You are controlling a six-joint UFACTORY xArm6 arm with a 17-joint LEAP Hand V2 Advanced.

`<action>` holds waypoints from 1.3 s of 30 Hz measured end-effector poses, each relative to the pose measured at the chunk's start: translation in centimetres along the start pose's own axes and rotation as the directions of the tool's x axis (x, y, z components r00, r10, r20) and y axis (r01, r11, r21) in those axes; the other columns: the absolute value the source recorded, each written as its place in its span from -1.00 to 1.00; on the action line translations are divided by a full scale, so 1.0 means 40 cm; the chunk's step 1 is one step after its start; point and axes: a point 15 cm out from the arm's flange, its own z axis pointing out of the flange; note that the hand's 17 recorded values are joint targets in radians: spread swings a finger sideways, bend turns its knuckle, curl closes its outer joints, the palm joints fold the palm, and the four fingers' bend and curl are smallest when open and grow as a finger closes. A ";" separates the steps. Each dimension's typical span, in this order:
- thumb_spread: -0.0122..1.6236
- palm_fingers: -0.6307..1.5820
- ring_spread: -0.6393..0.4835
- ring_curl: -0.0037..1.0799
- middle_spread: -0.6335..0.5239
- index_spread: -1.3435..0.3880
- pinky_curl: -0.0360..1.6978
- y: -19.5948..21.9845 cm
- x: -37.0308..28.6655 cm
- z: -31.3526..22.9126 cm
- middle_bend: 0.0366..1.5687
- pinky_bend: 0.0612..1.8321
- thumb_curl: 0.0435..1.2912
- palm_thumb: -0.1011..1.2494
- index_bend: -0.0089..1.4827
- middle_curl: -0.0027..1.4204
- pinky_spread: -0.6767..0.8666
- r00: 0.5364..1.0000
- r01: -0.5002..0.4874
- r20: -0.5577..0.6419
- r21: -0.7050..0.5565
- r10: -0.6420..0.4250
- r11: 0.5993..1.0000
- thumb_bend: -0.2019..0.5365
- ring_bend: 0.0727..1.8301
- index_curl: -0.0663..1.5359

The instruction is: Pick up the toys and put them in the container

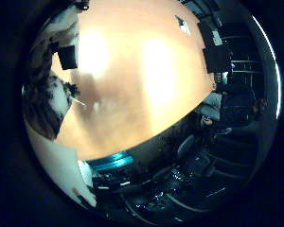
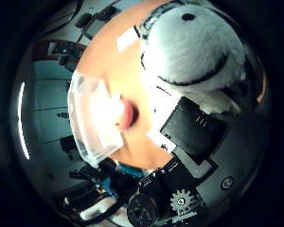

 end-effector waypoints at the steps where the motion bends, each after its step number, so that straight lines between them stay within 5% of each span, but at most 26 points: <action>1: 0.16 0.52 -0.27 0.39 -0.19 0.24 0.06 0.004 -0.016 -0.042 0.65 0.36 -0.02 0.69 0.41 0.22 -0.40 1.000 0.012 -0.004 0.011 -0.012 1.000 -0.49 0.48 0.25; 14: 0.13 0.52 -0.30 0.48 -0.18 0.24 0.17 0.038 -0.387 -0.473 0.65 0.28 0.10 0.67 0.36 0.22 -0.41 0.977 0.210 -0.013 0.168 -0.211 0.963 -0.49 0.43 0.30; 39: 0.21 0.53 -0.32 0.59 -0.19 0.23 0.27 0.128 -1.054 -0.413 0.64 0.22 0.12 0.56 0.32 0.24 -0.44 0.849 0.519 -0.003 0.202 -0.529 0.831 -0.51 0.38 0.35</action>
